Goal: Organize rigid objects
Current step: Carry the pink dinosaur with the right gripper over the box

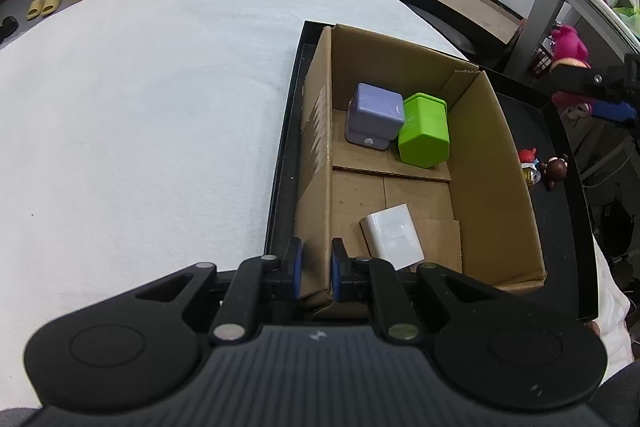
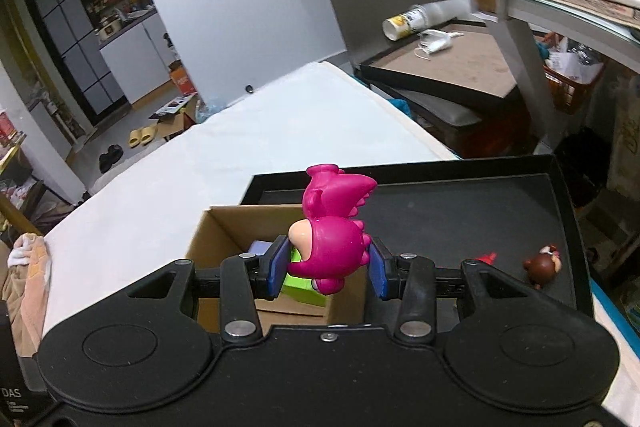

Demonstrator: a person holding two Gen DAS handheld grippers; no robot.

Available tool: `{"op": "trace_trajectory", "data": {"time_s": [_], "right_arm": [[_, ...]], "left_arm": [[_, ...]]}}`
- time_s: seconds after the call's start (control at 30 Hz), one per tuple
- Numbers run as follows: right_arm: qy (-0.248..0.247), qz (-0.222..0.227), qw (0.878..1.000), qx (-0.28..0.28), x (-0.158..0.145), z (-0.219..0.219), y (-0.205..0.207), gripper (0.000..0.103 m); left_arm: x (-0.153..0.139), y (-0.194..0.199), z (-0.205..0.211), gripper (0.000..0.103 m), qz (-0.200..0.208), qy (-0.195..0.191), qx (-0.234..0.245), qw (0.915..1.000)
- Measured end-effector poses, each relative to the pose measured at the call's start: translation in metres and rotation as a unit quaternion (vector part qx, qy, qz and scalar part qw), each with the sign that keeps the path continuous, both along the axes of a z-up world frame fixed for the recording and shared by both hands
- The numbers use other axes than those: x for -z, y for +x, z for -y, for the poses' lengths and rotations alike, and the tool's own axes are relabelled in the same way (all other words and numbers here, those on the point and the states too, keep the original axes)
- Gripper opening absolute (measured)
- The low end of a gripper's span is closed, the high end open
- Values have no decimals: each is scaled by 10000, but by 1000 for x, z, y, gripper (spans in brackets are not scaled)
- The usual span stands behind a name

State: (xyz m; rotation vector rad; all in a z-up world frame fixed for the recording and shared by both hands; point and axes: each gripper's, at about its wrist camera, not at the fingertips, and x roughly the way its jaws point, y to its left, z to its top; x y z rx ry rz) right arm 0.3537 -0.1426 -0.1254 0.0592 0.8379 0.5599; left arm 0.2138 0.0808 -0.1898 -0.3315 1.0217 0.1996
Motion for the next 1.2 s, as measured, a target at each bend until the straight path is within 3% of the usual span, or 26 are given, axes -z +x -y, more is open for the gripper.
{"op": "trace_trajectory", "data": {"time_s": [0.5,1.2], "right_arm": [[-24,107,9992,-395,6,-45,-11,41],[-544,-309,9929,-1014,50,-107,-26,41]], "left_arm": [[1,-1,-5,13,46,-116,4,9999],[3,-5,-15,14,161,-402,54,9990]]}}
